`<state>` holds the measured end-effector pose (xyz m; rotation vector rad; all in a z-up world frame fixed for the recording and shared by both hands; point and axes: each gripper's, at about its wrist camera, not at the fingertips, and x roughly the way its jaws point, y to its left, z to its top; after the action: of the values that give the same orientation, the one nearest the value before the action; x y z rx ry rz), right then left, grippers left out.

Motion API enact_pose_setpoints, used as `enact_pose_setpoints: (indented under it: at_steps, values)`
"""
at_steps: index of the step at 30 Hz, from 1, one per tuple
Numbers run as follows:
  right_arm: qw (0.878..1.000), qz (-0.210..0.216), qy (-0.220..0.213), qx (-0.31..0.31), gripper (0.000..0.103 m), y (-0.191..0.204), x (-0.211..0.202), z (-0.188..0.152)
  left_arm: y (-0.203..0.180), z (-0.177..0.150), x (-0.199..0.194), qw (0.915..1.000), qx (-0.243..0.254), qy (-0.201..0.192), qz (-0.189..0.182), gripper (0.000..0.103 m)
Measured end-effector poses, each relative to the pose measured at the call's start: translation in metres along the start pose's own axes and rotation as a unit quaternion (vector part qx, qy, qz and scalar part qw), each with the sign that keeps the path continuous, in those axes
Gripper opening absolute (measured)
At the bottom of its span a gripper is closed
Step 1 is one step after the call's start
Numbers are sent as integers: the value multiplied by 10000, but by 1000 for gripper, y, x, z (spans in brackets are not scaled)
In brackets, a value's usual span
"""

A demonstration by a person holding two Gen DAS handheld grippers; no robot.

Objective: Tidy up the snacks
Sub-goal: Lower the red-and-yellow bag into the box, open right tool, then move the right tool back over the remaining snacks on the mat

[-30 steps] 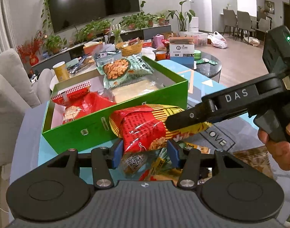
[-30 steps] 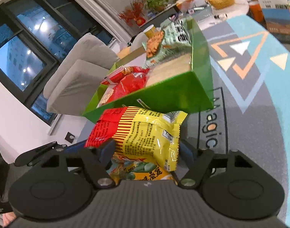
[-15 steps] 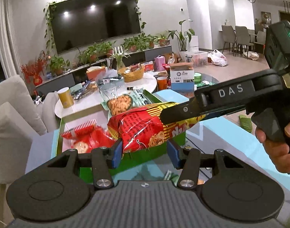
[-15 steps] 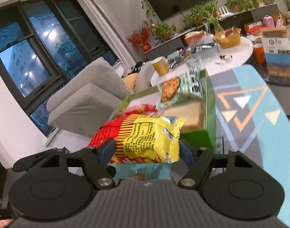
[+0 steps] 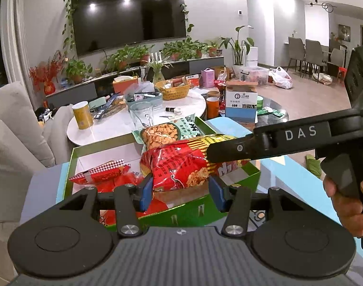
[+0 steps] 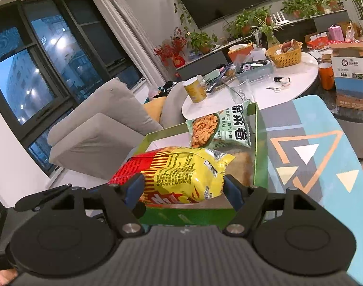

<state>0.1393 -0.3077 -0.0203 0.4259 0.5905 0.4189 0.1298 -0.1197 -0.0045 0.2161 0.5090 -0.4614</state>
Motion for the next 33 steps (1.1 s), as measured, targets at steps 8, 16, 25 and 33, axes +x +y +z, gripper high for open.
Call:
enact_pose_setpoints:
  at_steps: [8, 16, 25, 33]
  values:
    - [9999, -153, -9, -15, 34, -13, 18, 2, 7, -3, 30, 9998, -58, 191, -22, 47]
    - [9996, -59, -209, 167, 34, -24, 13, 0, 13, -15, 36, 9994, -121, 307, 143, 48]
    - [9996, -143, -243, -46, 35, -11, 0, -7, 17, -18, 11, 9993, -225, 252, 158, 49]
    - [9994, -221, -94, -247, 35, 6, -13, -23, 15, -30, -22, 9991, -267, 198, 250, 56]
